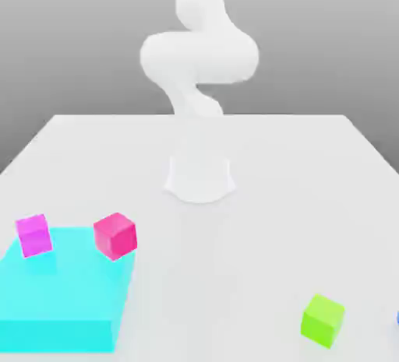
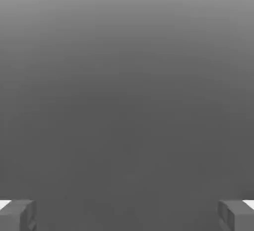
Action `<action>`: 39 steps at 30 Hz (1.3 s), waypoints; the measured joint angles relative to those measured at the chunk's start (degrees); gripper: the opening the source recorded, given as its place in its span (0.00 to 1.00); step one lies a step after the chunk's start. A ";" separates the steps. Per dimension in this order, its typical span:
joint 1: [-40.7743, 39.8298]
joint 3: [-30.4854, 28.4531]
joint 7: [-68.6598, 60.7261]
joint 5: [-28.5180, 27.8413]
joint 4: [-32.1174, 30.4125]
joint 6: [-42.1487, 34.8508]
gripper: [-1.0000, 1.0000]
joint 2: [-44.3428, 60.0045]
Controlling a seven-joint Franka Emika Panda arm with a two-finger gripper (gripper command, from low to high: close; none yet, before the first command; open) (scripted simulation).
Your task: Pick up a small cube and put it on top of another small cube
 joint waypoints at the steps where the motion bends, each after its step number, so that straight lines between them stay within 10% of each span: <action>1: 0.86 0.02 -1.19 0.12 -0.36 0.91 0.50 2.26; 30: 16.96 4.13 -23.02 -5.30 -7.30 28.12 0.50 62.74; 31: 17.34 3.69 -22.78 -5.61 -6.93 29.66 0.00 64.68; 39: 17.19 3.89 -22.81 -5.60 -7.13 28.93 0.00 63.80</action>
